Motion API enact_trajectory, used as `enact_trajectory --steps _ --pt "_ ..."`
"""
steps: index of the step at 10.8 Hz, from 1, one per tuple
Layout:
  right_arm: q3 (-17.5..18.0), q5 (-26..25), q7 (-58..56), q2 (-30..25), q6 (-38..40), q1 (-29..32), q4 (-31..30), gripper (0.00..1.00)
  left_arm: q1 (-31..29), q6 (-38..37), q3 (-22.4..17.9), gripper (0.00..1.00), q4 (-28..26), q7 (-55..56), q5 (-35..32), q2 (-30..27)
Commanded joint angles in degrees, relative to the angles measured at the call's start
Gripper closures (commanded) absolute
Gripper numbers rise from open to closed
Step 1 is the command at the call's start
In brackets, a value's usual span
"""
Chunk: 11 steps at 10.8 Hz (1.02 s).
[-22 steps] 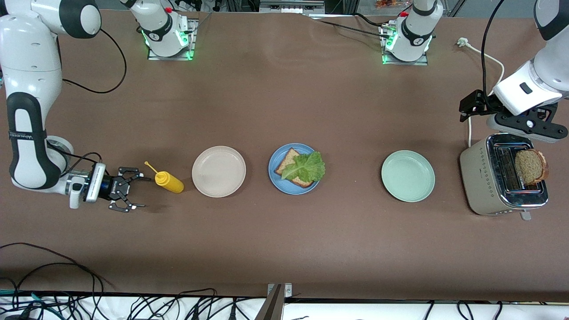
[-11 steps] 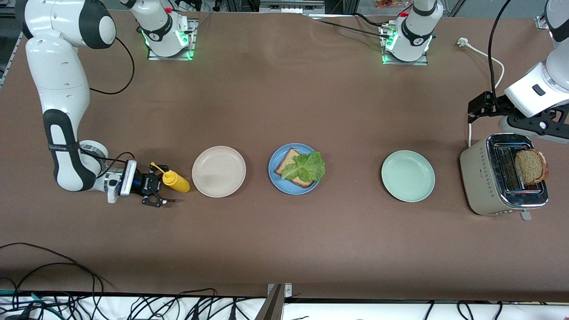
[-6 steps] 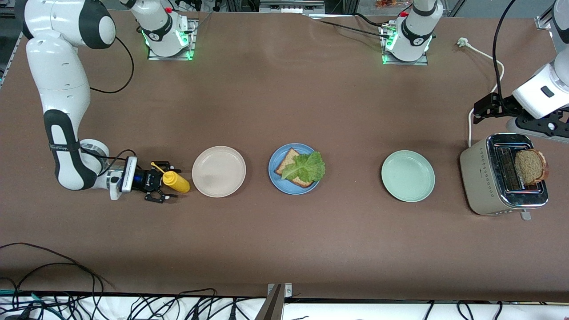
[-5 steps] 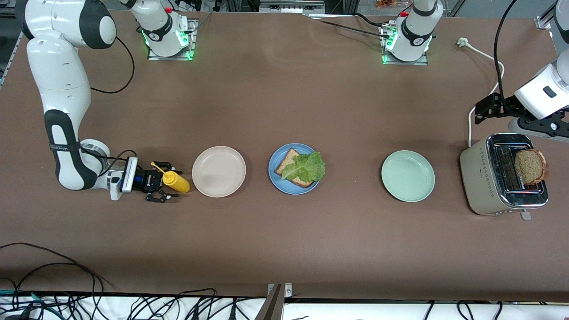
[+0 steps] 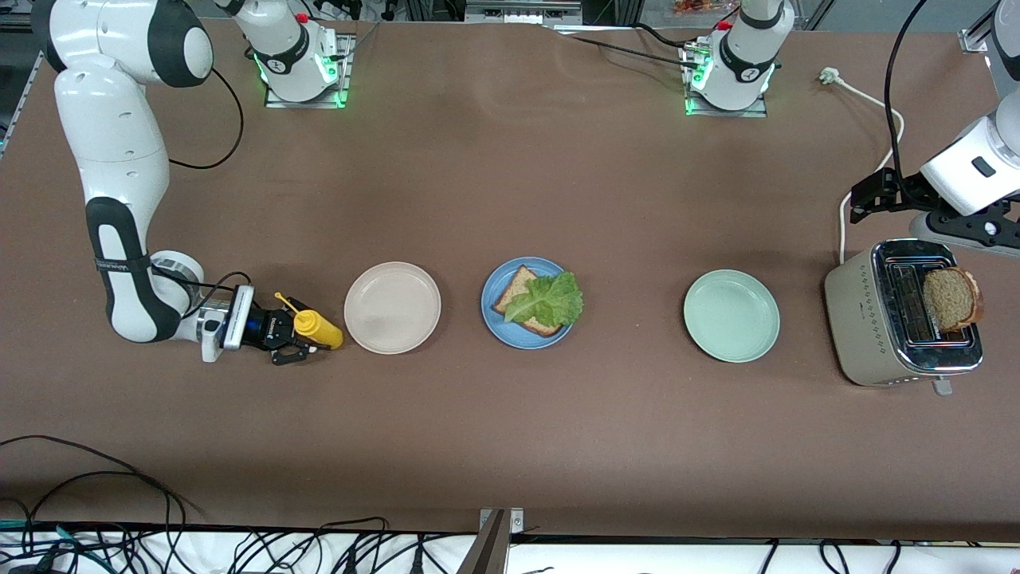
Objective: Make sandwich in blue plate with both arms
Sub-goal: 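Close the right gripper around the yellow mustard bottle and lift it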
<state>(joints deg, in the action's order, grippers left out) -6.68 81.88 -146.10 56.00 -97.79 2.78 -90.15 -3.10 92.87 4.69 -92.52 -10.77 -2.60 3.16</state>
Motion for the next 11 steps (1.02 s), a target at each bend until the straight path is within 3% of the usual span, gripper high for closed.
enact_trajectory --steps 1,5,11 --pt "-1.13 -1.88 9.29 -2.20 -4.15 -2.33 0.06 1.00 -0.32 -1.55 0.23 0.00 1.29 -1.00 1.29 0.62" --pt "-6.49 -19.35 36.53 -11.24 -10.65 -9.78 1.47 1.00 -0.24 -1.82 0.23 0.00 1.29 -0.92 1.29 0.62" --pt "-21.08 -38.52 72.92 -15.04 -12.25 -31.39 5.51 1.00 -0.41 -1.99 0.23 0.00 1.21 -1.00 1.46 0.62"
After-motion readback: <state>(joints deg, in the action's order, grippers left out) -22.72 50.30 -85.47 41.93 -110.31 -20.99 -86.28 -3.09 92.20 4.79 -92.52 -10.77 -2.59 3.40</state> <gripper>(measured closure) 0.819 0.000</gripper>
